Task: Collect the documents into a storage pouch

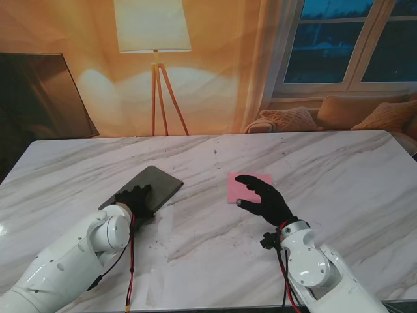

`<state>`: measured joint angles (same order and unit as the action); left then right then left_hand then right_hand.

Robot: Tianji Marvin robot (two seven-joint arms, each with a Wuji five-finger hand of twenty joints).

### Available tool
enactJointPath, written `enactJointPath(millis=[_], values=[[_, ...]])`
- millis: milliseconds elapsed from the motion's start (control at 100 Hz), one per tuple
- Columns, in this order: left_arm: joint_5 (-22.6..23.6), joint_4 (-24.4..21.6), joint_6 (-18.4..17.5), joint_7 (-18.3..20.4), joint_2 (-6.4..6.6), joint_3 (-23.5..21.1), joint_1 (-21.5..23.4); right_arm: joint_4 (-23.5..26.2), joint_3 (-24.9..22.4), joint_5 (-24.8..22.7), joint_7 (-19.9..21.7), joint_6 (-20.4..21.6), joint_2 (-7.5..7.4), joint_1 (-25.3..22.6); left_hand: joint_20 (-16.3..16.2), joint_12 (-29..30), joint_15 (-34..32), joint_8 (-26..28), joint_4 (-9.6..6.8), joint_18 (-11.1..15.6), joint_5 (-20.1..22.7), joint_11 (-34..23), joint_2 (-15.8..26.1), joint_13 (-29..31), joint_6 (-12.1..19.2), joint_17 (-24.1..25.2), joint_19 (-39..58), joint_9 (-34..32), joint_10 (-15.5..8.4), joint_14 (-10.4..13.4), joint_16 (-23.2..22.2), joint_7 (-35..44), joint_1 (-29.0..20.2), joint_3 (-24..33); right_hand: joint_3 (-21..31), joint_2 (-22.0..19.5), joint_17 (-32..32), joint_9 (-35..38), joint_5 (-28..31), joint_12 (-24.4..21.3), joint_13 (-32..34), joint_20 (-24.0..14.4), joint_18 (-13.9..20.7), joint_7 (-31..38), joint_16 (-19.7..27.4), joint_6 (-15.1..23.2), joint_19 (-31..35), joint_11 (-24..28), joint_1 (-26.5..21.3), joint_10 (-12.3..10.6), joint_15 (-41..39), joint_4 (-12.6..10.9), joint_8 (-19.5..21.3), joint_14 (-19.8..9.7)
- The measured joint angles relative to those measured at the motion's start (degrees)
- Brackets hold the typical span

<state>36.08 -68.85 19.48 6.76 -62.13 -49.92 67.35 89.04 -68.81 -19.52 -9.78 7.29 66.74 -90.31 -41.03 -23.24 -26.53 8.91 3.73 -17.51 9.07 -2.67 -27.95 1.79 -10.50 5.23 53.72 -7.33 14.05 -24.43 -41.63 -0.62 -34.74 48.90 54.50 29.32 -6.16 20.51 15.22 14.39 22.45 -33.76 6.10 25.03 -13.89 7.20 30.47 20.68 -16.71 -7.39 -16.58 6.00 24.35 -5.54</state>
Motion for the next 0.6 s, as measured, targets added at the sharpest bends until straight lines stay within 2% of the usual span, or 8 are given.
enactJointPath(millis=[150,260,330,350,420,470,600], values=[[2.8,-0.4,0.2,-0.4,-0.06,0.6,0.8,0.0,-0.1,0.1,-0.1,0.1,0.03,-0.1,-0.2,-2.8,1.8,0.6,0.0,0.2,0.0,-0.8,0.0,-0.6,0.0,1.0,-1.4,0.0,0.0,0.0,0.5,0.0,0.0,0.0,0.0,0.0,0.0,0.0,0.0,0.0,0.0,-0.1,-0.5,0.0,0.0,0.0,0.0,0.0,0.0,0.0,0.0,0.0,0.0,0.0],[3.2,-0.7,0.6,-0.5,0.03,1.1,0.9,0.0,-0.1,0.2,-0.2,0.1,0.04,-0.1,0.3,-7.1,2.2,1.8,-0.49,0.1,0.0,-1.5,0.1,-0.6,-0.3,1.2,-1.7,0.0,0.0,0.2,0.5,0.0,0.2,1.5,0.0,0.0,0.0,0.0,0.0,0.0,0.0,-0.5,-0.5,0.0,0.0,0.0,0.0,0.0,0.0,0.0,0.0,0.0,0.0,0.0],[2.9,-0.8,0.7,-0.3,0.11,1.4,0.7,0.0,-0.1,0.2,-0.2,0.2,0.04,-0.1,0.3,-9.1,2.7,2.2,-0.5,0.1,0.0,-2.1,0.1,-0.6,-0.6,1.5,-1.7,0.0,0.0,0.2,0.5,0.0,0.4,3.0,0.0,0.0,0.0,0.0,0.0,0.0,0.0,-0.6,-0.6,0.0,0.0,0.0,0.0,0.0,0.0,0.0,0.0,0.0,0.0,0.0],[2.8,-0.8,0.8,-0.1,0.15,1.6,0.6,0.0,-0.1,0.2,-0.2,0.2,0.05,-0.1,0.3,-9.5,2.7,2.3,-0.06,0.1,0.0,-2.2,0.1,-0.6,-0.6,1.5,-1.7,0.0,0.0,0.2,0.5,0.0,0.2,3.4,0.0,0.0,0.0,0.0,0.0,0.0,0.0,-0.6,-0.6,0.0,0.0,0.0,0.0,0.0,0.0,0.0,0.0,0.0,0.0,0.0],[2.6,-0.8,0.9,0.5,0.32,2.2,0.0,0.0,-0.1,0.2,-0.2,0.2,0.05,-0.2,-2.2,-11.1,2.7,3.1,0.12,0.3,0.0,-3.8,0.1,-0.6,-0.7,1.4,1.7,0.0,0.1,0.1,0.3,0.0,-1.4,5.9,0.0,0.0,0.0,0.0,0.0,0.0,0.0,-0.7,-0.6,0.0,0.0,0.0,0.0,0.0,0.0,0.0,0.0,0.0,0.1,0.0],[2.6,-0.7,0.9,0.6,0.36,2.7,-0.3,0.0,-0.1,0.2,-0.2,0.2,0.05,-0.2,-4.5,-11.6,2.7,3.6,-0.41,0.6,0.0,-4.4,0.1,-0.6,-0.7,1.0,6.1,0.0,0.7,0.1,-0.4,0.0,-1.8,7.6,0.0,0.0,0.0,0.0,0.0,0.0,0.0,-0.7,-0.6,0.0,0.0,0.0,0.0,0.0,0.0,0.0,0.0,0.0,0.3,0.0],[2.2,-0.5,0.7,2.1,0.43,3.2,-1.0,0.2,-0.2,0.4,0.4,0.2,0.01,-0.2,-6.5,-11.9,2.3,4.0,-0.92,1.2,0.1,-4.4,-0.1,-2.0,-1.4,-0.7,12.3,0.3,1.4,-0.2,-2.4,0.0,-3.7,10.1,0.0,0.0,0.0,0.0,0.0,0.0,0.0,-0.8,-0.6,0.0,0.0,0.0,0.0,0.0,0.0,0.0,0.0,0.0,0.4,0.0]])
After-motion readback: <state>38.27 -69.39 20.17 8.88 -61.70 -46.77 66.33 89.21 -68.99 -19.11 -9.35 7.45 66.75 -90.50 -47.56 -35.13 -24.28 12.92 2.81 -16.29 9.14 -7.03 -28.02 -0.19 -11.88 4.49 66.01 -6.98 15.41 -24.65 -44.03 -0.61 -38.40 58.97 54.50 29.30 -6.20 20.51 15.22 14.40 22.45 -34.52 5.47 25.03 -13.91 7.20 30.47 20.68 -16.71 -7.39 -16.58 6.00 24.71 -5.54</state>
